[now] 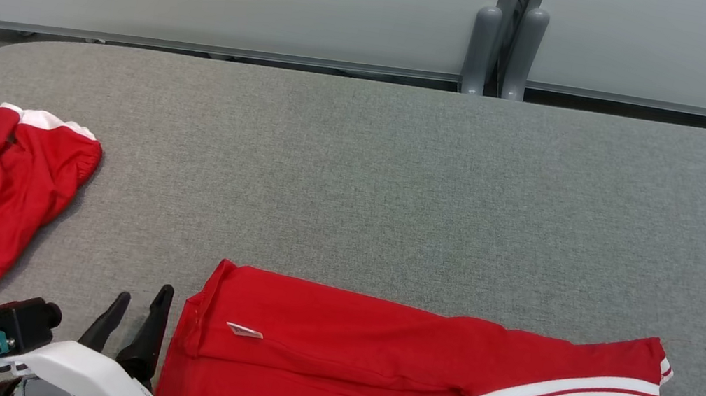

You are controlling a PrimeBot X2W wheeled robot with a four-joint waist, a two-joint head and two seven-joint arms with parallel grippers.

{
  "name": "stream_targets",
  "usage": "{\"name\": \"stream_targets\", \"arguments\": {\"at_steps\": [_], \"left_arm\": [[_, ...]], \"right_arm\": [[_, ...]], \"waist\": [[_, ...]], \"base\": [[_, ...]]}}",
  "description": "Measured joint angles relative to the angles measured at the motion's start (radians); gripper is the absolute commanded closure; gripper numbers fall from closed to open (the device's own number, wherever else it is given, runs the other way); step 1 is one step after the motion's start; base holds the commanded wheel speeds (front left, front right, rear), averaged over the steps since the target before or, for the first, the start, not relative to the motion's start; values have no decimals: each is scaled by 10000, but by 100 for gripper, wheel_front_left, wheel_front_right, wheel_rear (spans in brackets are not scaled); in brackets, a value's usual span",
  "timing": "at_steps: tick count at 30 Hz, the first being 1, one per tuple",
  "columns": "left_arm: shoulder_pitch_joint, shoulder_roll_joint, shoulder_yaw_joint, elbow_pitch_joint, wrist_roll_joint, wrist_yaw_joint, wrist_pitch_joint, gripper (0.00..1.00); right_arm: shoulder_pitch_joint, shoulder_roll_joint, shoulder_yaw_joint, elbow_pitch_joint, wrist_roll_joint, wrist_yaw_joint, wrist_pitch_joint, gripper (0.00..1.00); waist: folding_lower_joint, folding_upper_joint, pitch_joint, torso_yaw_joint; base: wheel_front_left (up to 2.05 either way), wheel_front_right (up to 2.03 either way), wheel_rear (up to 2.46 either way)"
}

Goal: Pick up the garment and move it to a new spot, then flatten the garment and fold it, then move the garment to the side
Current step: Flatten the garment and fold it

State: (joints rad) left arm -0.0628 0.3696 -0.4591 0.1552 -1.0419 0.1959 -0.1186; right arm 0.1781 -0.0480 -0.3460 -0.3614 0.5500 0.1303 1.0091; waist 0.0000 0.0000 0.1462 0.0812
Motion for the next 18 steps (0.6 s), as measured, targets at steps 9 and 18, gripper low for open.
{"name": "stream_targets", "arguments": {"at_steps": [9, 18], "left_arm": [[122, 265, 113, -343, 1611, 257, -1290, 0], [632, 75, 1225, -1170, 4341, 447, -1430, 0]], "right_arm": [[-260, -13, -527, 1440, -27, 0, -1806, 0], [-175, 2, -719, 2088, -280, 0, -2416, 0]], "waist": [[0, 0, -372, 271], [0, 0, -654, 378]], "base": [[0, 0, 0], [0, 0, 0]]}}
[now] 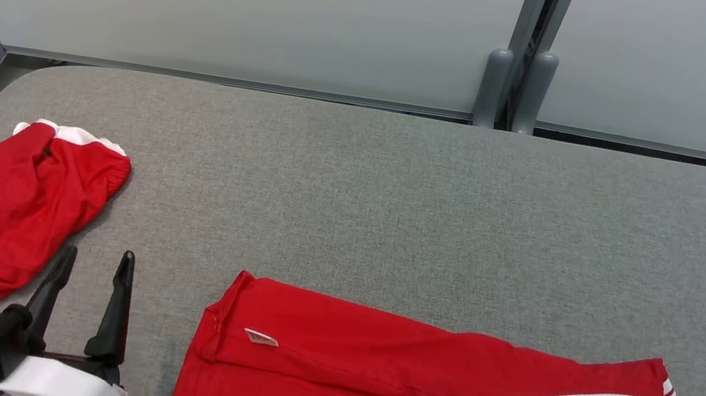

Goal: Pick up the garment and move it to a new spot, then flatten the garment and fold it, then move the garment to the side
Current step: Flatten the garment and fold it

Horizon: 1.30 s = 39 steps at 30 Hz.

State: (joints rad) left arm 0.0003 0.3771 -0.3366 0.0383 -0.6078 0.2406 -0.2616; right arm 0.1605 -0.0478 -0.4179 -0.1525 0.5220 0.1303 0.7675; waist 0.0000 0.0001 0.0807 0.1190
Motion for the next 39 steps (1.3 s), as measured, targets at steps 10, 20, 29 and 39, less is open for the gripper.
{"name": "stream_targets", "arguments": {"at_steps": [10, 20, 29, 39], "left_arm": [[825, -201, 874, -40, 704, -617, 0, 0], [934, -178, 872, 15, 765, -635, 10, 0], [936, -96, 897, -188, 784, -466, 132, 0], [945, -121, 869, -274, 688, -441, 209, 0]], "right_arm": [[-570, -8, 77, 828, -679, 0, -119, 0], [-924, 8, 926, 1835, -1323, 2, -213, 0], [-1342, 0, 1252, 2828, -1747, 2, -384, 0], [-1836, -169, 2050, 3643, -1806, -38, -640, 100]], "waist": [[0, 0, 47, -147], [0, 0, 38, -14], [0, 0, 139, 208], [0, 0, 335, 309]], "base": [[0, 0, 0], [0, 0, 0], [0, 0, 0], [0, 0, 0]]}}
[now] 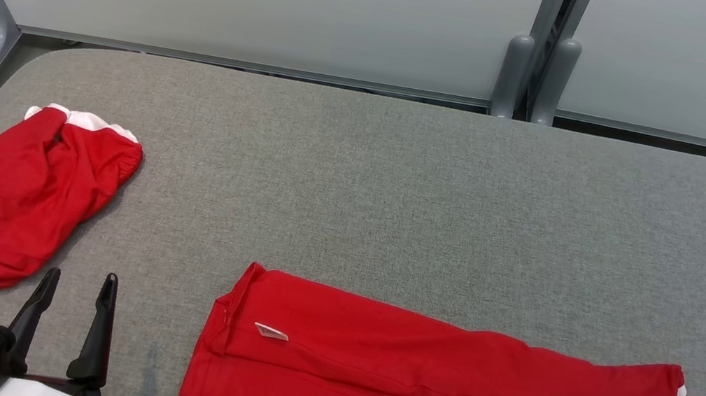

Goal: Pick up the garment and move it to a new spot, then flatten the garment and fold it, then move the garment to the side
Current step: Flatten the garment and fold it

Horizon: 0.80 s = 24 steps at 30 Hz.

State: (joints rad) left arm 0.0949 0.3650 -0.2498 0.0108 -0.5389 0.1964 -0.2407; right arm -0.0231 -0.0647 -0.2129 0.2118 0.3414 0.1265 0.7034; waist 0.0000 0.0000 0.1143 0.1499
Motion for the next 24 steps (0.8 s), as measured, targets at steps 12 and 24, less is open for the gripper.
{"name": "stream_targets", "arguments": {"at_steps": [12, 24], "left_arm": [[-178, -92, -58, 82, -61, -10, -61, 0], [-221, -278, -167, 291, -71, -75, -81, 0]], "right_arm": [[-517, 201, -2470, -602, -1325, 46, -1149, 100], [-270, 161, -4385, -3028, -2303, 44, 102, 100]], "waist": [[0, 0, -20, -310], [0, 0, -48, -548]], "base": [[0, 0, 0], [0, 0, 0]]}}
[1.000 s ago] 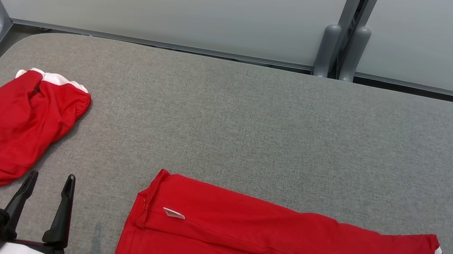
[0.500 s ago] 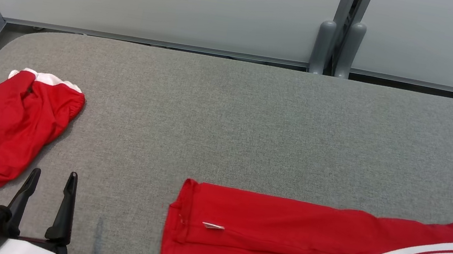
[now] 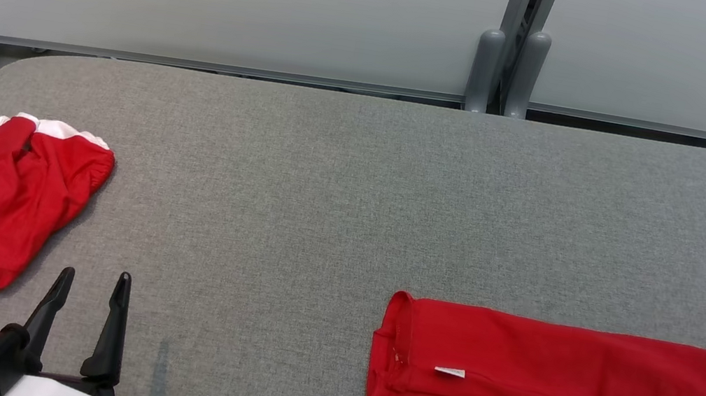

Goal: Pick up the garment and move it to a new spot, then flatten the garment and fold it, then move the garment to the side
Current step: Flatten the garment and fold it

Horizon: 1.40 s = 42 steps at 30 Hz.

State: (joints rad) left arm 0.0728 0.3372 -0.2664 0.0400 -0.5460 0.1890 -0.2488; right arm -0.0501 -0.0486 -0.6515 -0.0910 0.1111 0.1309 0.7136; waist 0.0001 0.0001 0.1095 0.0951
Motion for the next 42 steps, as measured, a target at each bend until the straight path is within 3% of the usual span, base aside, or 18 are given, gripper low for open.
{"name": "stream_targets", "arguments": {"at_steps": [6, 11, 15, 29, 37, 38, 39, 40, 42], "left_arm": [[-19, -12, -33, 82, -15, -31, -23, 0], [-31, -38, -77, 148, -90, -33, -25, 0], [-35, -56, -104, 176, -96, -40, -25, 0], [-201, -153, -305, 385, -105, -207, -42, 0], [-230, -211, -418, 533, -119, -251, -59, 0], [-230, -207, -418, 543, -119, -251, -67, 0], [-230, -209, -420, 545, -119, -251, -69, 0], [-230, -207, -430, 552, -119, -251, -69, 0], [-230, -207, -439, 577, -119, -251, -71, 0]], "right_arm": [[656, -2, 1636, -734, 1400, -4, 763, 100], [1353, -8, 4186, -1363, 2982, -4, 861, 100], [1564, 19, 5900, -1319, 3480, -2, 662, 100], [-508, 13, 8790, 1597, 4376, -4, -667, 100], [-1357, 10, 9396, 3367, 4698, -4, -1425, 100], [-1450, 10, 9480, 3553, 4775, -4, -1528, 94], [-1539, 10, 9551, 3684, 4916, -6, -1682, 51], [-1642, 6, 9641, 3818, 5122, -6, -1783, 0], [-1737, -10, 9869, 4069, 5683, -6, -1789, 0]], "waist": [[0, 0, -25, -20], [0, 0, -92, -3], [0, 0, -100, 44], [0, -1, -66, 541], [-1, 0, -103, 811], [0, 0, -109, 830], [0, 0, -115, 848], [0, 0, -121, 865], [-1, 0, -151, 882]], "base": [[0, 0, 0], [0, 0, 0], [0, 0, 0], [0, 0, 0], [0, 0, 0], [0, 0, 0], [0, 0, 0], [0, 0, 0], [0, 0, 0]]}}
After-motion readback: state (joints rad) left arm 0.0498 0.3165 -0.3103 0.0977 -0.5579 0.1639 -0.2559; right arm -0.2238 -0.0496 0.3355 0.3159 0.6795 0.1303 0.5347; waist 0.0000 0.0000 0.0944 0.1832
